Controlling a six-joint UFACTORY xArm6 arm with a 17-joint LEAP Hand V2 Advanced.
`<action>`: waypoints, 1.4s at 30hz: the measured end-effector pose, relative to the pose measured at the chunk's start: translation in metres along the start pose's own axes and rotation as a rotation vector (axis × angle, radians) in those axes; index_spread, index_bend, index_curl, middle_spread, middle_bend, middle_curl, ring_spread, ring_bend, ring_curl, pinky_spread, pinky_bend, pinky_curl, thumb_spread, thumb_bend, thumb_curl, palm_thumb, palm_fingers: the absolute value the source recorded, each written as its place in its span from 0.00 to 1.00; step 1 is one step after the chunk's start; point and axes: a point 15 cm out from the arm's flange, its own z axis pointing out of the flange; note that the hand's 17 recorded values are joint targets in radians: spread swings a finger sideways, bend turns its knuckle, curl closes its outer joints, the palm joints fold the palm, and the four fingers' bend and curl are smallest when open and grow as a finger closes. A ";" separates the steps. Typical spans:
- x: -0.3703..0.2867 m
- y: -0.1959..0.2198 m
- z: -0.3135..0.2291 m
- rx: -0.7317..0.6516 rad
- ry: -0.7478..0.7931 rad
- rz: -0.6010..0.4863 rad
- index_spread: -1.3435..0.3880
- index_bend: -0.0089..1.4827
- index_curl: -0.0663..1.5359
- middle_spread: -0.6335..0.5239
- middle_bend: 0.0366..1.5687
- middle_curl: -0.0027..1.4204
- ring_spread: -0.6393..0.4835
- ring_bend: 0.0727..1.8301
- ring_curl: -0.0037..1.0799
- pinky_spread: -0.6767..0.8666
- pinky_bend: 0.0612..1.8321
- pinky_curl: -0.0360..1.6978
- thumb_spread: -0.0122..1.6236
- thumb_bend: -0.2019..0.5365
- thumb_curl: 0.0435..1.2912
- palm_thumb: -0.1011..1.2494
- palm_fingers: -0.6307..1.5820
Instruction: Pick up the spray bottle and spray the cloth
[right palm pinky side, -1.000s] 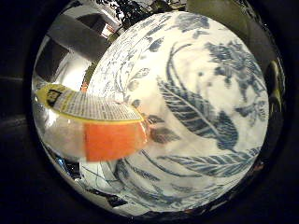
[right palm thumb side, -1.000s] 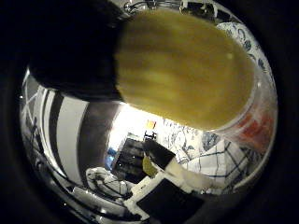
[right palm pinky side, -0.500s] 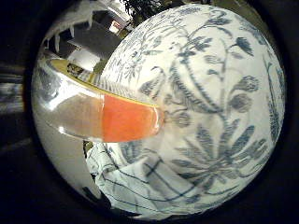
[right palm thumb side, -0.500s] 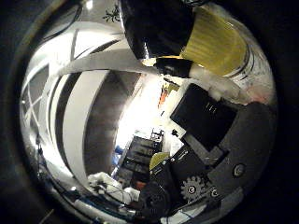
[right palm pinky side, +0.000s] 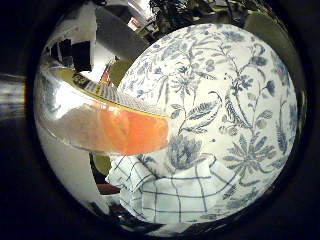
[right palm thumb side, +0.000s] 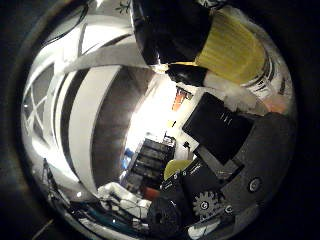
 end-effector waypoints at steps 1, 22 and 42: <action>-0.004 0.006 -0.002 -0.038 0.034 -0.008 0.67 0.81 0.51 0.48 0.88 0.47 0.40 0.77 0.64 0.33 0.65 0.60 0.59 0.25 0.42 0.89 0.80; -0.123 0.064 -0.036 -0.760 0.861 -0.339 0.67 0.82 0.50 0.47 0.90 0.45 0.39 0.75 0.67 0.31 0.59 0.72 0.63 0.25 0.42 0.84 0.80; -0.072 0.155 0.009 -0.998 1.272 -0.460 0.67 0.82 0.49 0.47 0.90 0.45 0.39 0.73 0.69 0.31 0.57 0.74 0.67 0.25 0.38 0.83 0.80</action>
